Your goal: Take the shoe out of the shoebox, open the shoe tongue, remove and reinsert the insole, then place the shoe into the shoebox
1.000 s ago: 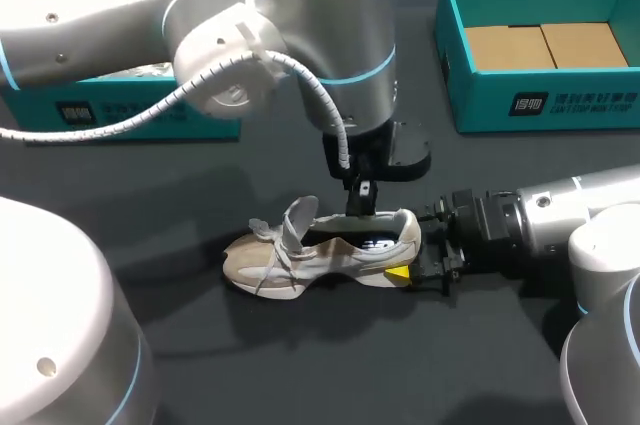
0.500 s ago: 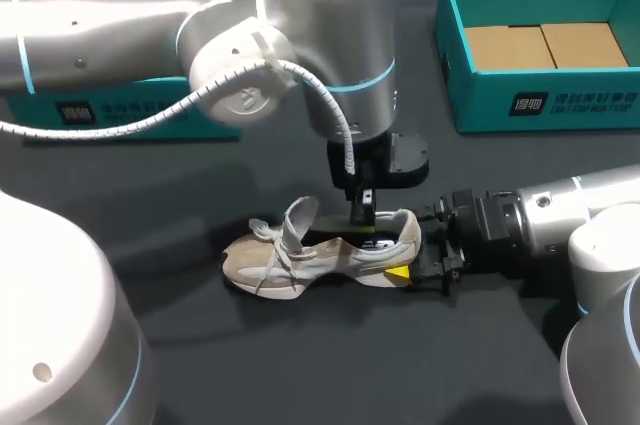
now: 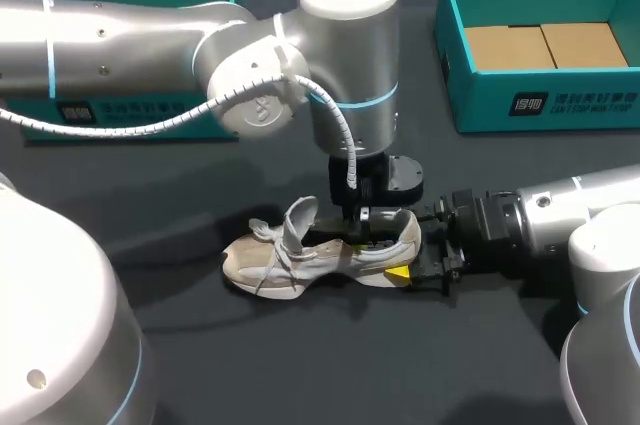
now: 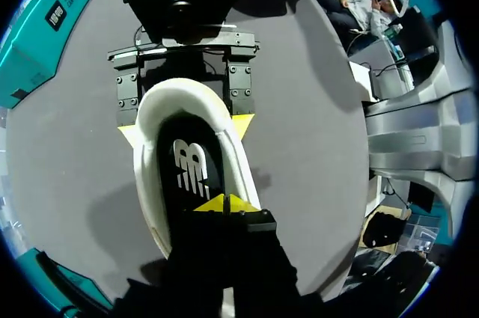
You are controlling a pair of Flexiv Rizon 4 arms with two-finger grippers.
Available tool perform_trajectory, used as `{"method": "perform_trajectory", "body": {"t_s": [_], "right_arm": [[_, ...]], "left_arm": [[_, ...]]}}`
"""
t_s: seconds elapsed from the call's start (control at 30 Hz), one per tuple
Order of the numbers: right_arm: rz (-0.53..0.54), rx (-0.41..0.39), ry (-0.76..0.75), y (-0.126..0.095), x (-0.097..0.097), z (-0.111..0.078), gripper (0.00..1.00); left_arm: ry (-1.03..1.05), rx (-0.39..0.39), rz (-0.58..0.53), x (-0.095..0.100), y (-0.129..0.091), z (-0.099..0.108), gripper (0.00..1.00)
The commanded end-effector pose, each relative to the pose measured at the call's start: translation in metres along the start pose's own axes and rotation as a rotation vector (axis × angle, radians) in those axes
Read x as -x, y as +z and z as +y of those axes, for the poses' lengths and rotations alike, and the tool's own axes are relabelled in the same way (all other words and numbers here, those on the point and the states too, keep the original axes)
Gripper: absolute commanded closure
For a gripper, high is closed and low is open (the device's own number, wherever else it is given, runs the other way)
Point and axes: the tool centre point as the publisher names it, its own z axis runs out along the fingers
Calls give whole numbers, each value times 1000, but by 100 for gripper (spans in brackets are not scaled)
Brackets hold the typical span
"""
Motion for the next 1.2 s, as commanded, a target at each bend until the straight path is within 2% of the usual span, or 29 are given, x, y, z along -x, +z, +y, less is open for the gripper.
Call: {"method": "perform_trajectory", "body": {"t_s": [0.03, 0.27, 0.8, 0.87, 0.9, 1.0, 1.07, 1.2], "right_arm": [[-1, -3, -1, 0, -1, 1, 100], [-1, -3, -1, 0, -1, 1, 100], [-1, -3, -1, 0, -1, 1, 100], [-1, -3, -1, 0, -1, 1, 100], [-1, -3, -1, 0, -1, 1, 100], [-1, -3, -1, 0, -1, 1, 100], [-1, -3, -1, 0, -1, 1, 100], [-1, -3, -1, 0, -1, 1, 100]], "left_arm": [[-17, 16, 13, 5, 9, 1, 100], [-43, 31, 33, 8, 16, 16, 100], [-3, 67, 8, -4, 26, 38, 100], [1, 65, -6, -5, 28, 39, 86], [-1, 64, -8, -5, 29, 39, 75], [-8, 63, -26, -5, 33, 39, 58], [-13, 67, -40, -4, 36, 38, 54], [-18, 63, -96, 0, 43, 36, 53]]}}
